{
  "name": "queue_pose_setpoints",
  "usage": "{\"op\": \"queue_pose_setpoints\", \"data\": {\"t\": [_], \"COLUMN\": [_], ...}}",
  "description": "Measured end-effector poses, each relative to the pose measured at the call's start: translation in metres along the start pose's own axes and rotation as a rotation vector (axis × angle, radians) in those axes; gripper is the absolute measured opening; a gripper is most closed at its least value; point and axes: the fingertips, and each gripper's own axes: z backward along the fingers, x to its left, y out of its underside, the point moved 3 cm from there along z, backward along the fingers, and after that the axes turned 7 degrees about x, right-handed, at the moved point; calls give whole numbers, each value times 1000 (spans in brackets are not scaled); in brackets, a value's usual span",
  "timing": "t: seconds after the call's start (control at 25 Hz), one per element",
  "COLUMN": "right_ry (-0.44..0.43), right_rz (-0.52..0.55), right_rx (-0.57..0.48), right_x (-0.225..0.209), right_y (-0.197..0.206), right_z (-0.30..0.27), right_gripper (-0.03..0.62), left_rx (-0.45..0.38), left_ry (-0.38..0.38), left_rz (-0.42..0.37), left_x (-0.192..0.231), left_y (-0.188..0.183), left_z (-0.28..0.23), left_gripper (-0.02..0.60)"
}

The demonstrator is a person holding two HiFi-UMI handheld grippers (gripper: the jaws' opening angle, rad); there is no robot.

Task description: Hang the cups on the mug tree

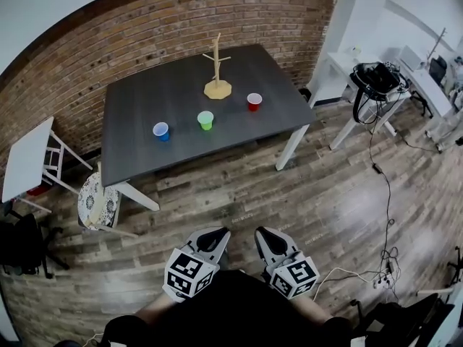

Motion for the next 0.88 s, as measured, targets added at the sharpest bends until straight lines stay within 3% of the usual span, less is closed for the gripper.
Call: {"op": "queue_pose_setpoints", "data": {"t": [0.24, 0.6, 0.88], "right_ry": [67, 124, 150], "right_rz": [-48, -56, -75], "right_rx": [6, 53, 94], "right_x": [-34, -71, -94], "right_y": [-14, -58, -76], "right_z": [-27, -106, -168], "right_gripper": [41, 41, 41], "left_rx": [12, 10, 15], "left_ry": [74, 110, 126], "left_rz": [-46, -20, 24], "left_x": [22, 105, 171], "left_y": [-28, -78, -95], "left_z": [-38, -74, -98], "left_gripper": [29, 29, 29]}}
